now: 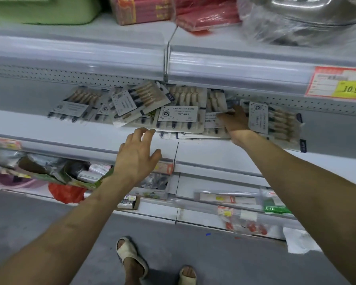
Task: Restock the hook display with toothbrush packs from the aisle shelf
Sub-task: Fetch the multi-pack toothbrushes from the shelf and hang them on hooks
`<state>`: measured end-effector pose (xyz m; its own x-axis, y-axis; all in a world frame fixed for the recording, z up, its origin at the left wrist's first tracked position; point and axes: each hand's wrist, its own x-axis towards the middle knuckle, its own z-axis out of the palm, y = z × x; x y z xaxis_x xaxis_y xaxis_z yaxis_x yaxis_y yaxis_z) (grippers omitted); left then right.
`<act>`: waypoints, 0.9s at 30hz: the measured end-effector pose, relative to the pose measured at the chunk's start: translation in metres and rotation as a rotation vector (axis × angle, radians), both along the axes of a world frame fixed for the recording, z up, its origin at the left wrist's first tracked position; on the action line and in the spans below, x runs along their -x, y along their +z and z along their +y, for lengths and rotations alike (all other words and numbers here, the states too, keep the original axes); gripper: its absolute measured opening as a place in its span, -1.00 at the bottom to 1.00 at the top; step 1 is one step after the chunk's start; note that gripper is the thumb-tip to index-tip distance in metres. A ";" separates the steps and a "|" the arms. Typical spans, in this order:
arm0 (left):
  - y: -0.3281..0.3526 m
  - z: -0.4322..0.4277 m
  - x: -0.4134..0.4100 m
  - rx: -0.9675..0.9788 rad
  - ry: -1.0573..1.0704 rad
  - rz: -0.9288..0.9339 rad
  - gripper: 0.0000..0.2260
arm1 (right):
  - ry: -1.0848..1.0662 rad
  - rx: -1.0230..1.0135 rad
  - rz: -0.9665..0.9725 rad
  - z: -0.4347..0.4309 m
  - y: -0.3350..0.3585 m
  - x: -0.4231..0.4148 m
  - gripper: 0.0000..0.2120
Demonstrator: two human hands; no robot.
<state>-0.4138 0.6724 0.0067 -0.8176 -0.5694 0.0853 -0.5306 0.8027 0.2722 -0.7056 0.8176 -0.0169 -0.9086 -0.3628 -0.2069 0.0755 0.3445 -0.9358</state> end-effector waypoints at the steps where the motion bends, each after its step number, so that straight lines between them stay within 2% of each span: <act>1: -0.002 -0.001 0.001 0.004 -0.005 0.000 -0.45 | -0.027 0.056 -0.056 -0.002 0.002 -0.002 -0.64; 4: -0.005 0.000 0.002 -0.004 0.000 0.010 -0.46 | -0.032 0.124 -0.171 -0.004 0.002 -0.006 -0.72; 7: -0.009 0.002 0.000 -0.010 0.002 0.017 -0.47 | -0.035 0.148 -0.187 -0.004 -0.002 -0.012 -0.68; 15: -0.021 -0.005 -0.001 -0.065 0.031 0.036 -0.48 | -0.134 0.315 -0.328 0.029 -0.012 -0.043 -0.27; 27: -0.033 -0.022 0.040 -0.166 0.102 0.008 -0.44 | -0.139 0.327 -0.343 0.101 -0.001 -0.078 -0.44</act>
<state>-0.4539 0.6508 -0.0260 -0.7546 -0.6561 -0.0099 -0.6040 0.6887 0.4010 -0.6280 0.9182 -0.0181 -0.8526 -0.3387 -0.3979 0.4224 0.0016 -0.9064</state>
